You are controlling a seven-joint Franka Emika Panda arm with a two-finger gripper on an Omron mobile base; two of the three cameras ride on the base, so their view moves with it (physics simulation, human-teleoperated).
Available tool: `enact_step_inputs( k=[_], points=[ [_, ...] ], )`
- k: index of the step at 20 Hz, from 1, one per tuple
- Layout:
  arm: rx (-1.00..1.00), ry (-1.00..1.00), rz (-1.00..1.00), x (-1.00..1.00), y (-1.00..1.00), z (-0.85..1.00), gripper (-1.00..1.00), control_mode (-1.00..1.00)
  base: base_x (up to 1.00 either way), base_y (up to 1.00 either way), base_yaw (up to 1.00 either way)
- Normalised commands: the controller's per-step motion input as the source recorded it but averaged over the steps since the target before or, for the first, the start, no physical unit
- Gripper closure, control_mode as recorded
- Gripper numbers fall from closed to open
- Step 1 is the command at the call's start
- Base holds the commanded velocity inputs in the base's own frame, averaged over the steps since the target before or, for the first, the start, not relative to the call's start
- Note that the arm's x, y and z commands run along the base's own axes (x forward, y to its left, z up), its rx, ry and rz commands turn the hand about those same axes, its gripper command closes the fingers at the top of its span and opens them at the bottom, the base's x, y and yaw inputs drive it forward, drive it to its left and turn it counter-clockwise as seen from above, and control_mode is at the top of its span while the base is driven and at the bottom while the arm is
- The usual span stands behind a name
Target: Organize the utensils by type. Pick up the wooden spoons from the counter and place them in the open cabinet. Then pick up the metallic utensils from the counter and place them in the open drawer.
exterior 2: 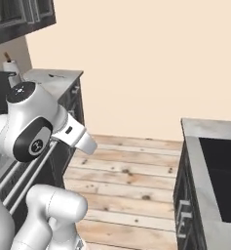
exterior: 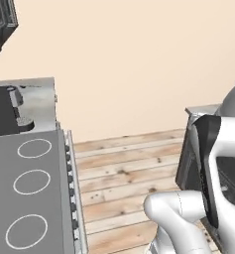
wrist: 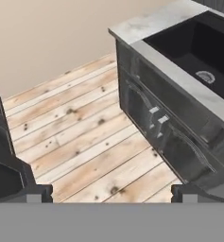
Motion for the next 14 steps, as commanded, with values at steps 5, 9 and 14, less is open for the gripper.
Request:
enact_step_inputs(
  k=[5,9,14],
  points=[
    [0.0,0.0,0.0,0.0,0.0,0.0,-1.0,1.0,1.0,0.21,0.06],
    [0.0,0.0,0.0,0.0,0.0,0.0,-1.0,1.0,1.0,0.2,0.14],
    [0.0,0.0,0.0,0.0,0.0,0.0,-1.0,1.0,1.0,0.16,0.18]
  ],
)
